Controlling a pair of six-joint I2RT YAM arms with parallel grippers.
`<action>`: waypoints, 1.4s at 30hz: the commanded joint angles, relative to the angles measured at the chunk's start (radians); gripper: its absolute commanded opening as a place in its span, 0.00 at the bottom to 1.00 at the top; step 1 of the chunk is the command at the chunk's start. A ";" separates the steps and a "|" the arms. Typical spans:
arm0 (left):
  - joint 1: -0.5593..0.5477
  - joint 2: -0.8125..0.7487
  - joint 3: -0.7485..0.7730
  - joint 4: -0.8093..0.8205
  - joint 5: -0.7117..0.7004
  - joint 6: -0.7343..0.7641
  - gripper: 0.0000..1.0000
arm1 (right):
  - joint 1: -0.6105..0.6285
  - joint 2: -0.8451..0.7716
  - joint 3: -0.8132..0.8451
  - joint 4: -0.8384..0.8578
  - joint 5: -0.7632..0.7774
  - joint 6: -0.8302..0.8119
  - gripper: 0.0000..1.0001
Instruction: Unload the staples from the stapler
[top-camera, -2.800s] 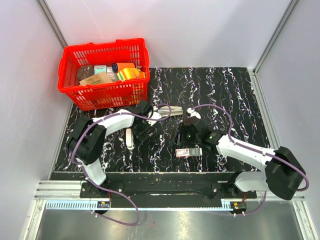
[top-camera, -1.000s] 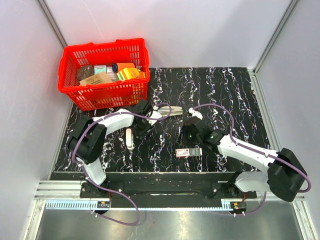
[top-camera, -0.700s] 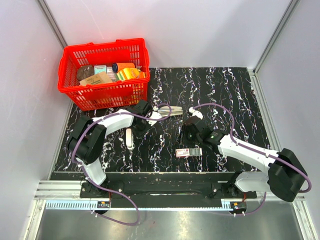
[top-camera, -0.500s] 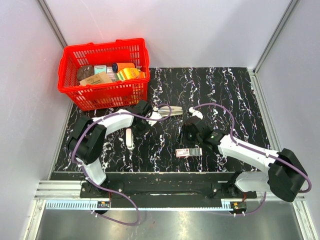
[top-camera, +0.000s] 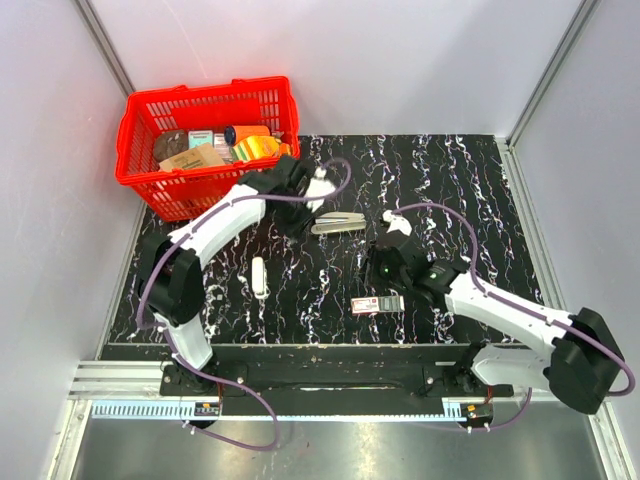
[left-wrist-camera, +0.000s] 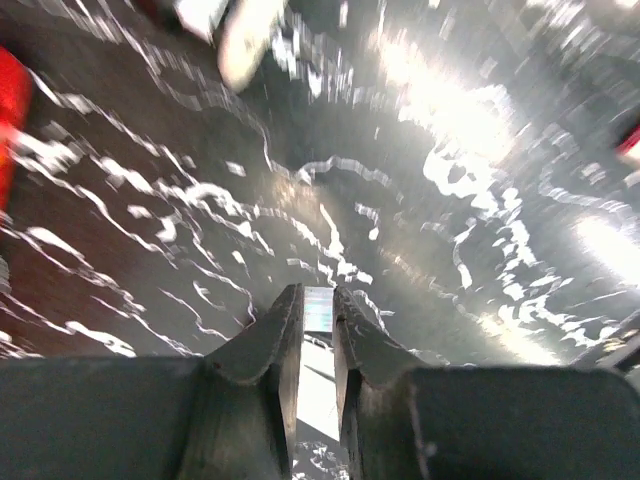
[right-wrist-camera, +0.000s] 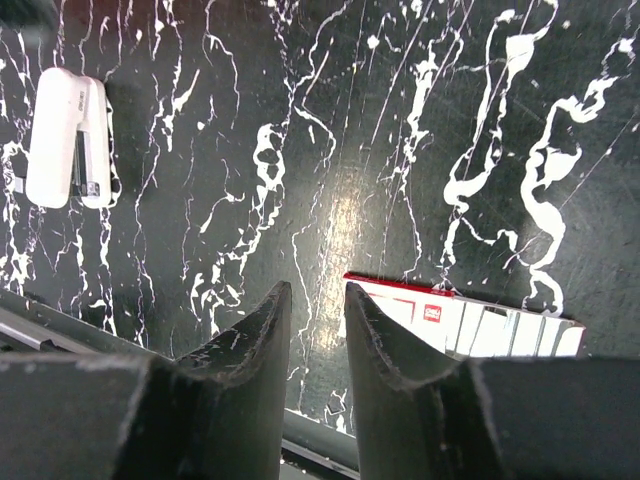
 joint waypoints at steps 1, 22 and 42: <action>0.005 -0.040 0.252 -0.094 0.202 -0.059 0.07 | 0.008 -0.074 0.064 -0.001 0.063 -0.060 0.34; 0.044 -0.161 0.271 0.835 1.170 -1.104 0.11 | 0.006 -0.330 0.251 0.295 -0.186 -0.119 0.69; 0.077 -0.227 0.051 1.328 1.163 -1.450 0.11 | 0.008 -0.275 0.248 0.477 -0.102 -0.041 0.56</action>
